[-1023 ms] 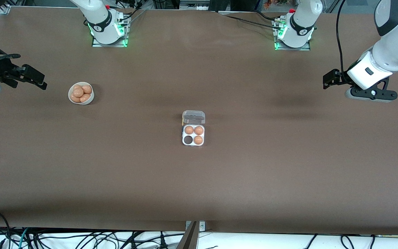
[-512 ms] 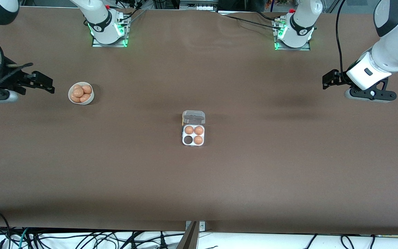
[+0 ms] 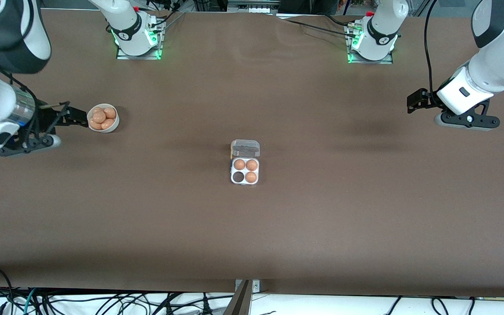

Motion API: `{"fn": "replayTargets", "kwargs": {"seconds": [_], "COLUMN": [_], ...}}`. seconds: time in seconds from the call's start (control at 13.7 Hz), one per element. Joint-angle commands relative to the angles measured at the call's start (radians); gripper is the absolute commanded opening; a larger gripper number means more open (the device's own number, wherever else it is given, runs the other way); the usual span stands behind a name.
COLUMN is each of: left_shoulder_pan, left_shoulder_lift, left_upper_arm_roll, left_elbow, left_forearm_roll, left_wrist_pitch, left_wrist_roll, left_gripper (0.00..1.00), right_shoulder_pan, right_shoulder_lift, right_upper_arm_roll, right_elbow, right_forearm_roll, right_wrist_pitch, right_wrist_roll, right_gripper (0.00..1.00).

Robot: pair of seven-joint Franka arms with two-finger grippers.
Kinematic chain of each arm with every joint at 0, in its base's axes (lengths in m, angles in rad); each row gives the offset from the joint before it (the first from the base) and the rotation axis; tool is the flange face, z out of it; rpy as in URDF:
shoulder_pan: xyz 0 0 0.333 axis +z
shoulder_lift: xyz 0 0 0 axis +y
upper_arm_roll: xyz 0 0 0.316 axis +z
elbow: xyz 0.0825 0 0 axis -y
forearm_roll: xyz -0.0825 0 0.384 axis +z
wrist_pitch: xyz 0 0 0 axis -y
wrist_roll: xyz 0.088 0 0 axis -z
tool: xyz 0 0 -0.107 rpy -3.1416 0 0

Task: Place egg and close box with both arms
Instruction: 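Move the right gripper over the white egg bowl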

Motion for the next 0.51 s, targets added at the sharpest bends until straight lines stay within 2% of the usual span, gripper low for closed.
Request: {"fn": "replayTargets", "kwargs": {"seconds": [0.0,0.29,0.44], "left_shoulder_pan": [0.001,0.001,0.001], "left_shoulder_lift": [0.014,0.014,0.014], "left_upper_arm_roll": [-0.005,-0.005,-0.005], "left_elbow": [0.024,0.024,0.024], "left_forearm_roll": [0.004,0.004,0.004], "left_wrist_pitch": [-0.005,-0.005,-0.005], "left_wrist_roll": [-0.007,-0.007,-0.007], "left_gripper": [1.0,1.0,1.0], "right_shoulder_pan": [-0.006,-0.026,-0.03], "right_shoulder_lift": [0.047,0.118,0.151], "right_upper_arm_roll": [0.003,-0.002,-0.002], "right_elbow": [0.001,-0.001,-0.001], "right_forearm_roll": [-0.015,-0.03,-0.085], "right_wrist_pitch": [-0.044,-0.05,-0.056], "right_wrist_roll": [-0.068,-0.151,-0.156], "right_gripper": [1.0,1.0,1.0]}}
